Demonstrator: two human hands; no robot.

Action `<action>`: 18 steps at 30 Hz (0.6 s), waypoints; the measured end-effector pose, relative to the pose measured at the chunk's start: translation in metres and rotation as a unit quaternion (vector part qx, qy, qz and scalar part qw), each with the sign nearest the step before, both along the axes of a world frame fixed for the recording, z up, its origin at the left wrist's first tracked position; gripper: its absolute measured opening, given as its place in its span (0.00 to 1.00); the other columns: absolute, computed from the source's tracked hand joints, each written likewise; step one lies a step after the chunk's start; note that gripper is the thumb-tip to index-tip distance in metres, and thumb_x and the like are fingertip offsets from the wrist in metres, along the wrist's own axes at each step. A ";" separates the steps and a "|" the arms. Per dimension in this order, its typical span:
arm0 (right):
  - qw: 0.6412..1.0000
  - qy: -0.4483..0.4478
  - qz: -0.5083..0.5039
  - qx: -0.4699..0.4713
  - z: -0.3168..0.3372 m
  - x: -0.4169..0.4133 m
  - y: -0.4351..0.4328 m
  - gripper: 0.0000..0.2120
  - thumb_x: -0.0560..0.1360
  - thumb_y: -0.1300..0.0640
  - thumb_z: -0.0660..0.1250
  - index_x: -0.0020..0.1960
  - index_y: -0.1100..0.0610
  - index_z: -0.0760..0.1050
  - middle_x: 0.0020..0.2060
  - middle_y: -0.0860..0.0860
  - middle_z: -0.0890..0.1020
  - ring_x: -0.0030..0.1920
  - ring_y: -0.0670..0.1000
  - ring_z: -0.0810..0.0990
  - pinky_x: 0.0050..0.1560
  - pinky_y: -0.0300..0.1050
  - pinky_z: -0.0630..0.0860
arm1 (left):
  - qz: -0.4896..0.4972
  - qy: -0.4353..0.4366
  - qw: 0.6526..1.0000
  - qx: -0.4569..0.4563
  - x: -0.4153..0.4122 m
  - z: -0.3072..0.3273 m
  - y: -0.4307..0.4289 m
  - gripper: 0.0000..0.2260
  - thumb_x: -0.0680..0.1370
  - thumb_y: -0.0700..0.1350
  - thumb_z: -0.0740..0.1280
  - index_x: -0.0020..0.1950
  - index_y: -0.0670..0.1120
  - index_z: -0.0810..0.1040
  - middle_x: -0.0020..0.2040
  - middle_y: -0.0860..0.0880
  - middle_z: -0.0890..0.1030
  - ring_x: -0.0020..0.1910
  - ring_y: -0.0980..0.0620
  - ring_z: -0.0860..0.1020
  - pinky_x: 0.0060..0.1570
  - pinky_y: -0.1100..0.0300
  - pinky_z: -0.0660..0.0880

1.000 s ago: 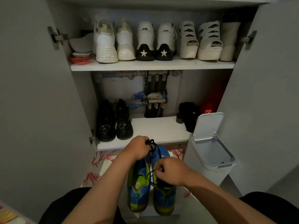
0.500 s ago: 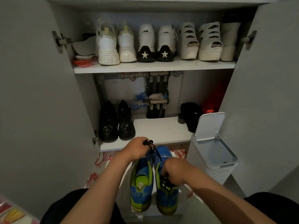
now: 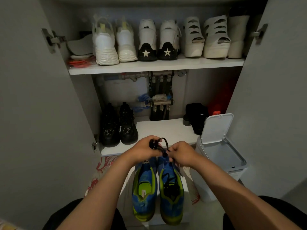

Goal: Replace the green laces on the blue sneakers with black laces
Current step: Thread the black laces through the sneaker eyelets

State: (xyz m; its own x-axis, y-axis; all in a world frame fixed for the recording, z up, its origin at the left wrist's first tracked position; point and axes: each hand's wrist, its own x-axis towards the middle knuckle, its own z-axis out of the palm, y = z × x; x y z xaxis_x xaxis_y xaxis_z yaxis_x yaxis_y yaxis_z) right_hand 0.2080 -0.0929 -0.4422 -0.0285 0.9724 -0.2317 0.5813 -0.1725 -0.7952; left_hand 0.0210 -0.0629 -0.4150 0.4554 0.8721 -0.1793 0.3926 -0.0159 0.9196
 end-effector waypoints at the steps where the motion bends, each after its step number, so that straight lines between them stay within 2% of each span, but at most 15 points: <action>1: 0.999 -0.048 -0.014 0.009 -0.001 0.005 0.002 0.17 0.78 0.58 0.69 0.31 0.57 0.75 0.24 0.48 0.78 0.23 0.43 0.74 0.31 0.38 0.71 | -0.024 0.038 0.999 0.013 0.002 -0.004 0.001 0.25 0.71 0.34 0.75 0.66 0.47 0.75 0.57 0.49 0.80 0.54 0.53 0.79 0.50 0.68 0.76; 3: 0.992 -0.118 -0.040 0.017 -0.002 0.011 0.006 0.19 0.78 0.57 0.69 0.30 0.57 0.72 0.27 0.50 0.77 0.28 0.45 0.75 0.32 0.37 0.70 | -0.096 0.103 0.990 0.008 0.006 -0.009 0.004 0.30 0.70 0.36 0.76 0.69 0.50 0.71 0.61 0.53 0.77 0.59 0.55 0.77 0.53 0.70 0.74; 5: 0.987 -0.147 -0.058 0.024 -0.002 0.015 0.009 0.19 0.78 0.55 0.69 0.30 0.56 0.72 0.30 0.51 0.76 0.34 0.51 0.76 0.36 0.40 0.70 | -0.160 0.117 0.979 -0.040 0.011 -0.011 0.008 0.31 0.72 0.36 0.75 0.71 0.52 0.71 0.67 0.54 0.75 0.64 0.54 0.75 0.61 0.62 0.74; 7: 0.983 -0.169 -0.063 0.033 0.002 0.017 0.013 0.15 0.78 0.55 0.68 0.33 0.57 0.78 0.31 0.52 0.77 0.36 0.52 0.76 0.33 0.41 0.68 | -0.178 0.132 0.974 -0.042 0.013 -0.012 0.012 0.28 0.74 0.39 0.74 0.71 0.54 0.72 0.69 0.54 0.75 0.64 0.54 0.75 0.63 0.58 0.74; 9: 0.982 -0.170 -0.062 0.051 0.005 0.016 0.015 0.12 0.78 0.57 0.67 0.38 0.59 0.81 0.33 0.53 0.79 0.38 0.53 0.77 0.30 0.40 0.66 | -0.141 0.117 0.982 -0.052 0.014 -0.012 0.017 0.20 0.77 0.42 0.70 0.69 0.52 0.75 0.65 0.52 0.79 0.57 0.54 0.79 0.54 0.57 0.79; 11: 0.985 -0.145 -0.057 0.073 0.007 0.015 0.017 0.09 0.79 0.56 0.67 0.45 0.57 0.84 0.39 0.53 0.83 0.41 0.51 0.78 0.36 0.40 0.68 | -0.066 0.126 0.989 -0.039 0.013 -0.011 0.022 0.15 0.81 0.43 0.65 0.68 0.49 0.76 0.58 0.47 0.81 0.47 0.52 0.82 0.41 0.57 0.82; 14: 0.986 -0.119 -0.051 0.110 0.009 0.011 0.021 0.09 0.80 0.54 0.66 0.53 0.53 0.85 0.43 0.48 0.84 0.43 0.47 0.79 0.42 0.39 0.69 | 0.022 0.169 0.983 0.073 0.004 -0.009 0.031 0.14 0.82 0.41 0.61 0.66 0.51 0.76 0.56 0.51 0.82 0.34 0.53 0.83 0.31 0.64 0.76; 16: 0.990 -0.071 -0.026 0.119 0.012 0.008 0.024 0.08 0.79 0.55 0.67 0.50 0.52 0.85 0.39 0.45 0.83 0.39 0.44 0.79 0.40 0.39 0.72 | 0.050 0.171 0.973 0.147 -0.003 -0.008 0.035 0.14 0.82 0.40 0.59 0.63 0.52 0.77 0.55 0.54 0.82 0.29 0.58 0.78 0.33 0.66 0.74; 18: 0.993 -0.019 0.009 0.115 0.018 0.002 0.025 0.08 0.78 0.58 0.68 0.48 0.52 0.86 0.39 0.45 0.85 0.40 0.42 0.82 0.45 0.40 0.78 | 0.071 0.152 0.964 0.206 -0.010 -0.007 0.036 0.15 0.82 0.39 0.59 0.65 0.52 0.78 0.58 0.54 0.82 0.34 0.59 0.77 0.44 0.62 0.76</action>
State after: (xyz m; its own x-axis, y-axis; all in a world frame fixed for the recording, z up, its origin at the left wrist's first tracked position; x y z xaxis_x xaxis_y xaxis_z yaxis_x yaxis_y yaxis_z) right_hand 0.2101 -0.0676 -0.4245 -0.0417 0.9991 -0.0041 0.6133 0.0224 -0.7895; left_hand 0.0108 -0.0271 -0.4221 0.3064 0.9477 0.0898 0.6683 -0.2814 0.6886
